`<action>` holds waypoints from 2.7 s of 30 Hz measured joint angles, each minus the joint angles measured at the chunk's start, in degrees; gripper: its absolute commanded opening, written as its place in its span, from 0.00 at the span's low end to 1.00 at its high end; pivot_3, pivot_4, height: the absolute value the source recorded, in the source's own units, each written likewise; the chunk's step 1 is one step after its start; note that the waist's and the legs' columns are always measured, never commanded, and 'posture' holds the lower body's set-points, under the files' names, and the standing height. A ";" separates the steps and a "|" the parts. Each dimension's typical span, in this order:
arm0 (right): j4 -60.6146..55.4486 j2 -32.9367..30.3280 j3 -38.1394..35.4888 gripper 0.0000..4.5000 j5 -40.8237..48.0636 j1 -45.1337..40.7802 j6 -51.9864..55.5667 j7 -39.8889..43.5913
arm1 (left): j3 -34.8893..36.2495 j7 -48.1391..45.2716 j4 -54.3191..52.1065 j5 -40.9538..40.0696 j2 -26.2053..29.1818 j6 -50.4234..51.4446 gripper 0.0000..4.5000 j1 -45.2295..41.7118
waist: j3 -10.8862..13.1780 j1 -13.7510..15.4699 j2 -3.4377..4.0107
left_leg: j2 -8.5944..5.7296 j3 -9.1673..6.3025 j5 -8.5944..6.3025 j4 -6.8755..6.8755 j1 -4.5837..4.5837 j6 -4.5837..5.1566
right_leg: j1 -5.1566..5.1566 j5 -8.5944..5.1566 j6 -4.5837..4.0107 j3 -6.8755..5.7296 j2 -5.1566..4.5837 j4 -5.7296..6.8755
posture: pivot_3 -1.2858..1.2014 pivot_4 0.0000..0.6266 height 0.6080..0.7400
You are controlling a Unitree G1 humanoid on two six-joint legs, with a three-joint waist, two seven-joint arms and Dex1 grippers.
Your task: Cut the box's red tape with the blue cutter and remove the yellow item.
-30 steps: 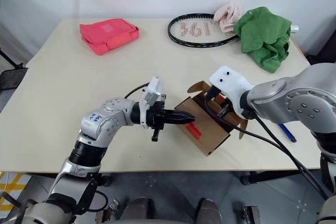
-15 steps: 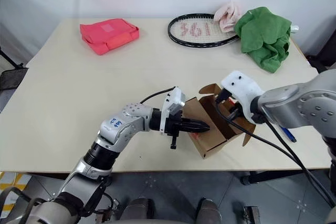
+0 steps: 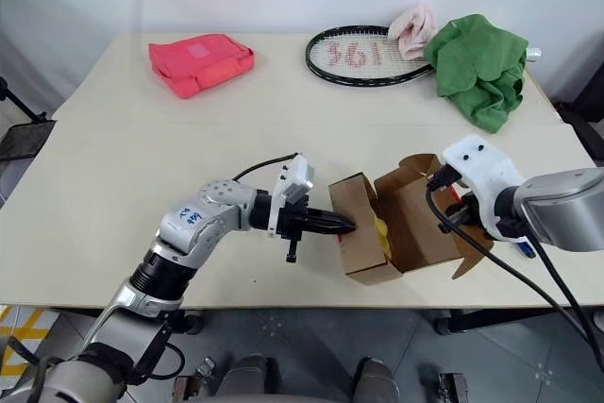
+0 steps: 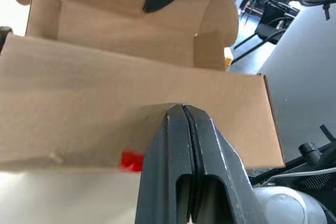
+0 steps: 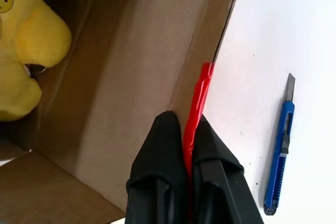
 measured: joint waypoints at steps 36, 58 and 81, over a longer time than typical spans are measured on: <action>-5.89 0.51 15.13 0.16 7.11 -2.64 -11.27 -16.07 | 1.02 8.57 -4.43 2.49 1.86 9.84 0.00 8.92 | 0.03 0.54 -0.09 | 0.00 0.01 -0.03 0.05 -0.03 0.04 | -0.03 0.01 0.00 0.01 -0.01 0.02 | 0.52 0.24 1.00; -5.75 6.67 -28.04 1.00 -20.69 33.13 -33.37 30.87 | 10.65 1.78 -5.46 -3.30 11.85 7.75 0.99 11.23 | 0.06 0.63 -0.15 | 0.00 0.06 -0.02 -0.05 0.05 0.03 | -0.02 0.03 0.03 0.01 0.01 0.03 | 0.52 0.24 1.00; -6.01 22.06 -38.48 1.00 -40.54 48.80 -72.48 84.69 | 35.10 -12.09 -3.53 -8.23 29.76 -11.10 0.99 35.13 | 0.17 0.70 -0.24 | 0.04 0.10 -0.02 -0.04 0.42 0.03 | 0.25 0.02 0.03 0.08 0.01 0.21 | 0.52 0.24 1.00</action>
